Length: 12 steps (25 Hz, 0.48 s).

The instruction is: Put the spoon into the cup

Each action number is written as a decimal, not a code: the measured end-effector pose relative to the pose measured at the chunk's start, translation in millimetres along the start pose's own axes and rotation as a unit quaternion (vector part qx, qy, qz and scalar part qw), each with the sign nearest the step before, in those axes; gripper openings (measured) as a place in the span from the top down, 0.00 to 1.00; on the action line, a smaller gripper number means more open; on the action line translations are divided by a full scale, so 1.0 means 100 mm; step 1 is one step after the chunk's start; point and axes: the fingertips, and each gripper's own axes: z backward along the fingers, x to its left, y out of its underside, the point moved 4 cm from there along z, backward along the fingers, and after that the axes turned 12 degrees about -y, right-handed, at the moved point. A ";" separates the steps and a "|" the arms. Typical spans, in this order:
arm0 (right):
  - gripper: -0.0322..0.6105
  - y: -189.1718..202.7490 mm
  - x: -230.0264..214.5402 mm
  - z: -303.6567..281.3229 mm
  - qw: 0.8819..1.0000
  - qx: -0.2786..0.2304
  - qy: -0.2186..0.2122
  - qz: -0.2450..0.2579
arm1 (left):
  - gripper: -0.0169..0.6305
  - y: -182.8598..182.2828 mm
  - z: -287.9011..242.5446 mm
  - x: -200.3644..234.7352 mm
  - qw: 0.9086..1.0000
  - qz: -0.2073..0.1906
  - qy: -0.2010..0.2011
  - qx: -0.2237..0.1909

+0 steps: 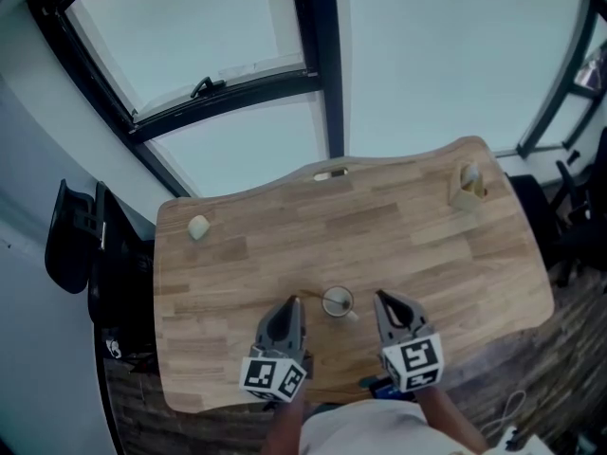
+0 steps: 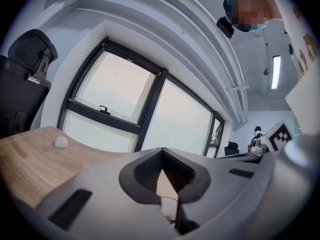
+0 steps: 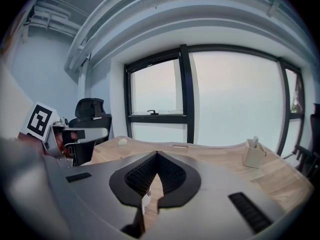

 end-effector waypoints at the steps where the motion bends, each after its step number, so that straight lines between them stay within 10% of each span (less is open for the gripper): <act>1: 0.95 -0.02 0.01 0.00 1.000 -0.002 0.000 0.003 | 0.97 -0.01 0.01 0.00 1.000 -0.001 0.000 0.001; 12: 0.95 -0.04 0.07 0.03 1.000 -0.013 0.010 0.003 | 0.97 0.08 0.05 0.04 1.000 -0.012 -0.002 0.015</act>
